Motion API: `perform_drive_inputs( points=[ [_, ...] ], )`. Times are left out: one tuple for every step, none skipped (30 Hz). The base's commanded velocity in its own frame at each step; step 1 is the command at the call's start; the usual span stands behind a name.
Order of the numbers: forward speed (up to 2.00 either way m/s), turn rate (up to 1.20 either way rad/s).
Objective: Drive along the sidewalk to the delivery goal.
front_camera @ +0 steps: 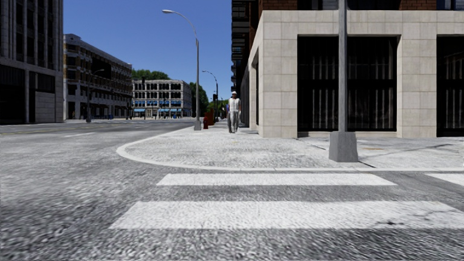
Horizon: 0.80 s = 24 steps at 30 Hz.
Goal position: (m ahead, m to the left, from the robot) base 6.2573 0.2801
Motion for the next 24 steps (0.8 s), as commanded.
perform_drive_inputs(
  points=[
    [1.62, -0.37],
    [1.62, -0.37],
    [1.62, -0.37],
    [1.62, -0.3],
    [1.62, -0.07],
    [1.62, 0.0],
    [1.62, 0.0],
    [1.62, 0.0],
    [1.62, 0.0],
    [1.62, 0.0],
    [1.62, 0.0],
    [1.64, 0.0],
    [1.78, 0.0],
    [2.0, 0.0],
    [2.0, 0.0],
    [2.0, 0.0],
    [2.0, 0.0],
    [2.0, 0.0],
    [2.0, 0.0],
    [2.0, 0.0],
    [2.0, 0.0],
    [2.0, 0.0],
    [2.0, 0.0],
    [2.0, 0.0]
  ],
)
